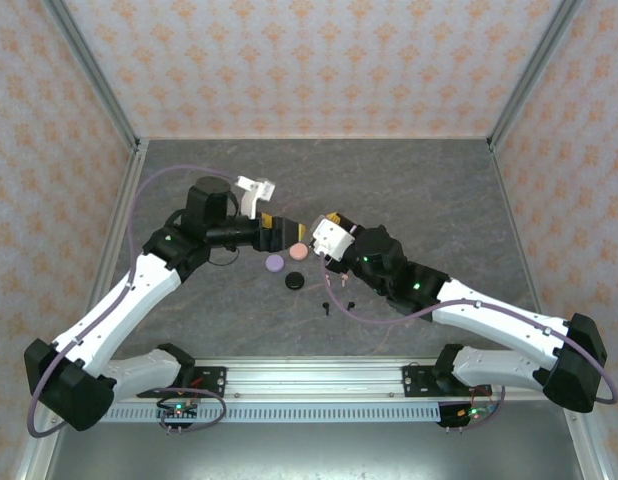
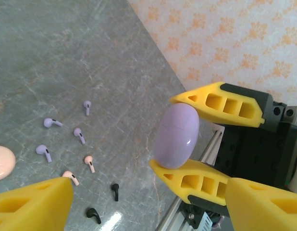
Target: Insert the wireless bluetooth earbuds into the charging case
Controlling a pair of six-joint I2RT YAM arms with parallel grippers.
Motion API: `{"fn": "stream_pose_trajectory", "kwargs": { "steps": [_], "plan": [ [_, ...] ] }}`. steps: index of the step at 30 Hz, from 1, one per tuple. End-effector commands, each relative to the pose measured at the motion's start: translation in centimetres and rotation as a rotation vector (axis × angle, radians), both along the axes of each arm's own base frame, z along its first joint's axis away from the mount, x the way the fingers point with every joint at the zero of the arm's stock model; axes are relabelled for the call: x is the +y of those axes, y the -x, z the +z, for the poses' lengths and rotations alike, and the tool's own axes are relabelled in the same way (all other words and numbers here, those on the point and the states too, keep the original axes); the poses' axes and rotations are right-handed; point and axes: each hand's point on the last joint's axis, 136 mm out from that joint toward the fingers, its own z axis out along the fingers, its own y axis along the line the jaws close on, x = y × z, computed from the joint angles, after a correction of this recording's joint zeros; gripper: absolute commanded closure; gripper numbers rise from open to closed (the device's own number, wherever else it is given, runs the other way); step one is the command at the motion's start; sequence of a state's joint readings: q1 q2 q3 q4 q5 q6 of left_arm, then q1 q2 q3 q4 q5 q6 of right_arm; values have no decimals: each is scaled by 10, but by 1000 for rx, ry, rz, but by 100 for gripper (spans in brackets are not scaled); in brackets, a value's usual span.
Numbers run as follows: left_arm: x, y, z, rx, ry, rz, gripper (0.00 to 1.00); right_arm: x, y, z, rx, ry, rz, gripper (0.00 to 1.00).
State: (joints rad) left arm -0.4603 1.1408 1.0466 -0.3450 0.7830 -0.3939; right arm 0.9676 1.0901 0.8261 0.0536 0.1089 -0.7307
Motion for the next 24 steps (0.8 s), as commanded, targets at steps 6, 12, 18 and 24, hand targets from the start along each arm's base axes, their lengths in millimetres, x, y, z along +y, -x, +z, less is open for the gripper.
{"fn": "stream_pose_trajectory", "kwargs": {
  "steps": [6,12,18,24],
  "plan": [
    [-26,2,11,-40,26,-89,27,4,2,9,-7,-8,32,60],
    [-38,3,10,-44,27,-120,36,9,5,6,14,3,59,60],
    [-43,4,8,-42,18,-139,46,10,6,8,23,-1,63,60],
    [-43,9,3,-43,1,-160,57,10,6,7,31,-6,61,60]
  ]
}}
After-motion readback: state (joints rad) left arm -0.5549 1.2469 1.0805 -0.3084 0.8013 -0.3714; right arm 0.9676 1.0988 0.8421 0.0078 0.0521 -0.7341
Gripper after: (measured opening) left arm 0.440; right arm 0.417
